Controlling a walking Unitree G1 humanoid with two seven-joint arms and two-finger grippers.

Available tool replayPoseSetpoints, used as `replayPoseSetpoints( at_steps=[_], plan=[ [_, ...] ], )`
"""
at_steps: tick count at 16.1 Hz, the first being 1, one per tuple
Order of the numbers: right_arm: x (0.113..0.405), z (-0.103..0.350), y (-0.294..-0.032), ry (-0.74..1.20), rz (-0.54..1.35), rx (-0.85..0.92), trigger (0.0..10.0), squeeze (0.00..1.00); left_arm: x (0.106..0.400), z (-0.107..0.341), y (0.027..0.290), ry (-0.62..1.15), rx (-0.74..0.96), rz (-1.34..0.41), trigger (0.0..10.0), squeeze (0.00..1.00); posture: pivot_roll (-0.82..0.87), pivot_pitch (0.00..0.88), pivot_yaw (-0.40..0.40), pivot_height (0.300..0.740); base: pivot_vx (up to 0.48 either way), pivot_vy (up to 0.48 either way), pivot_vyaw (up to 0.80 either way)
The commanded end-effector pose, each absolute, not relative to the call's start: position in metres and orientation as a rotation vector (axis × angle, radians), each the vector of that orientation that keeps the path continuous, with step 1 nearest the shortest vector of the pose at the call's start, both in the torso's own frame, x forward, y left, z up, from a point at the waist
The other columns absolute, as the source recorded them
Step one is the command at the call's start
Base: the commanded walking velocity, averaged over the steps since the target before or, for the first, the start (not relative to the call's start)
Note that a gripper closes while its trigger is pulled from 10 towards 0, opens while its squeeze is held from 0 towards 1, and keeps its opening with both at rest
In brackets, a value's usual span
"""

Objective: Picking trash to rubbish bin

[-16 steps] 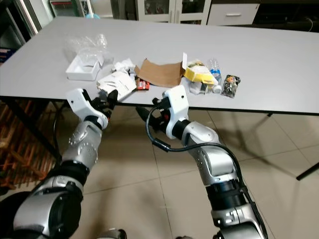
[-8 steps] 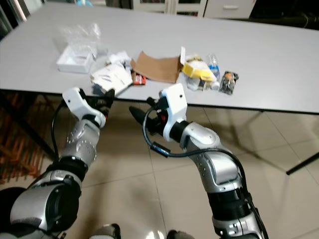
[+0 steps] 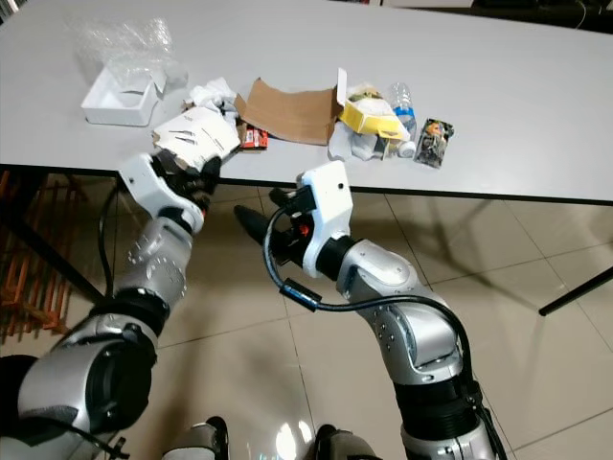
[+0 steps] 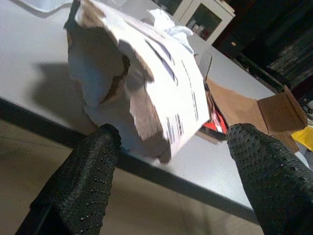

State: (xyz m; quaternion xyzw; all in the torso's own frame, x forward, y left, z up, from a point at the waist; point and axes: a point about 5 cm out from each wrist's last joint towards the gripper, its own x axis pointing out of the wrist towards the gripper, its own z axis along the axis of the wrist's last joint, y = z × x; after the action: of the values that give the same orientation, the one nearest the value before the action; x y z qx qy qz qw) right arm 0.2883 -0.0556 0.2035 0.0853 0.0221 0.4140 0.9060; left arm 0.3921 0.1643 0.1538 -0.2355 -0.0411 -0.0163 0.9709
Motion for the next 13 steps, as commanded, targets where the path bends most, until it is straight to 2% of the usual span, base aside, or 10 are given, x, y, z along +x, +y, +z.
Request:
replayPoseSetpoints(
  at_steps=[1, 13],
  plan=[
    [0.282, 0.204, -0.057, 0.051, 0.844, 0.195, 10.0, 0.00, 0.393, 0.154, 0.160, -0.067, -0.461, -0.049, 10.0, 0.00, -0.12, 0.230, -0.076, 0.740, 0.000, 0.000, 0.00],
    [0.261, 0.197, -0.058, 0.086, 0.800, 0.256, 10.0, 0.00, 0.406, 0.183, 0.142, -0.107, -0.448, -0.061, 10.0, 0.00, -0.17, 0.251, -0.065, 0.740, 0.000, 0.000, 0.00]
  ],
)
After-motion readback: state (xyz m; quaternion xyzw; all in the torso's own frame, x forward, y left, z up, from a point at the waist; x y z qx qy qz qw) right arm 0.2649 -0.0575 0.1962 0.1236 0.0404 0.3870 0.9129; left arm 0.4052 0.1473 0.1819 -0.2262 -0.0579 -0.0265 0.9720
